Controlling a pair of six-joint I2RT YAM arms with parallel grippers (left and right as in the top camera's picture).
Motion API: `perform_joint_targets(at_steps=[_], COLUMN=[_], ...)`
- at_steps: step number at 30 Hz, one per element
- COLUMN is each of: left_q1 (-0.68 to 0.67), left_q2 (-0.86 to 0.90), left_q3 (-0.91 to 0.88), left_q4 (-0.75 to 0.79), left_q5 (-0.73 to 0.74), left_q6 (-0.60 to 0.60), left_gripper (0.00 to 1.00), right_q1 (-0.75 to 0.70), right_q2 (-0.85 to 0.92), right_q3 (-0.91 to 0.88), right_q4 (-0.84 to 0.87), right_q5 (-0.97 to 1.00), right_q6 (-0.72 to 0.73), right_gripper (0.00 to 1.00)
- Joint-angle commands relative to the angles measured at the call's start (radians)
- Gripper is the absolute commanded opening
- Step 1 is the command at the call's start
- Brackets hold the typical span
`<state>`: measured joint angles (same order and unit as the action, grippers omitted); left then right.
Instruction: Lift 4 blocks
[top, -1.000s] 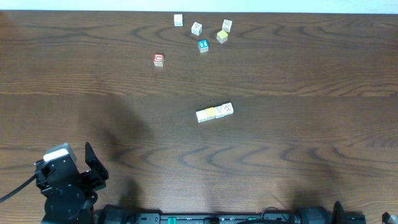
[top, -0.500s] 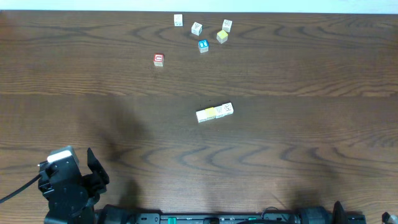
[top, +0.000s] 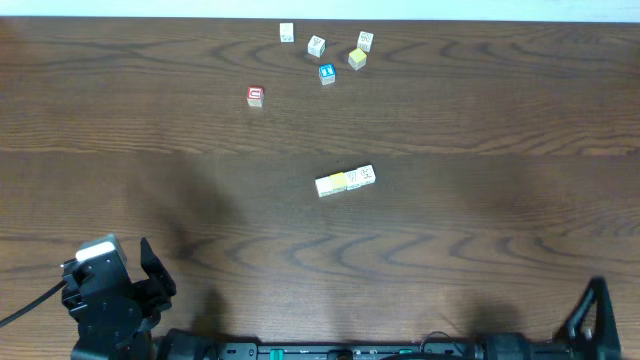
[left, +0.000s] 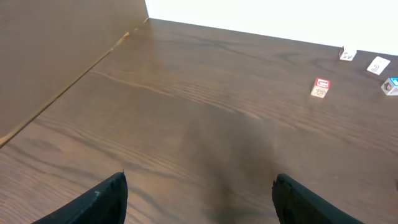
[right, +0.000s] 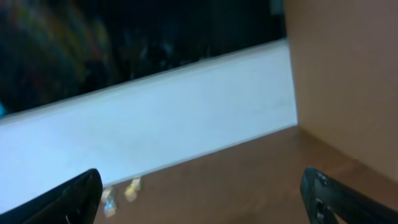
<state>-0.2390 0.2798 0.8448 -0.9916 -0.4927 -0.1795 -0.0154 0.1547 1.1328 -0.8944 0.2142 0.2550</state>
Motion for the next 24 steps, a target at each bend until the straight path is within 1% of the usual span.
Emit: perform_joint_targets(at_steps=[1, 4, 7, 8, 12, 15, 17, 21, 24], left_q1=[0.003, 0.003, 0.003, 0.003, 0.003, 0.003, 0.003, 0.003, 0.003], left_q2=[-0.001, -0.001, -0.001, -0.001, -0.001, -0.001, -0.001, -0.001, -0.001], left_q3=[0.010, 0.010, 0.010, 0.010, 0.010, 0.010, 0.010, 0.010, 0.010], left_q4=[-0.003, -0.003, -0.003, -0.003, -0.003, -0.003, -0.003, -0.003, -0.003], left_q5=[0.003, 0.003, 0.003, 0.003, 0.003, 0.003, 0.003, 0.003, 0.003], left_q6=[-0.001, -0.001, -0.001, -0.001, -0.001, -0.001, -0.001, -0.001, -0.001], left_gripper=[0.75, 0.75, 0.75, 0.75, 0.75, 0.75, 0.75, 0.75, 0.75], right_q1=[-0.040, -0.037, -0.036, -0.036, -0.035, -0.035, -0.035, -0.014, 0.003], right_q2=[-0.003, -0.054, -0.148, -0.150, -0.150, -0.150, -0.150, -0.150, -0.150], right_q3=[-0.151, -0.346, -0.557, -0.608, -0.751, -0.875, -0.958, -1.114, -1.128], right_q4=[0.079, 0.288, 0.489, 0.541, 0.657, 0.797, 0.847, 0.935, 0.875], right_q5=[-0.037, -0.108, -0.119, -0.118, -0.109, -0.120, -0.138, -0.152, -0.140], right_q6=[0.027, 0.029, 0.029, 0.028, 0.007, -0.061, -0.083, -0.080, -0.087], right_gripper=[0.99, 0.99, 0.99, 0.99, 0.99, 0.99, 0.99, 0.99, 0.99])
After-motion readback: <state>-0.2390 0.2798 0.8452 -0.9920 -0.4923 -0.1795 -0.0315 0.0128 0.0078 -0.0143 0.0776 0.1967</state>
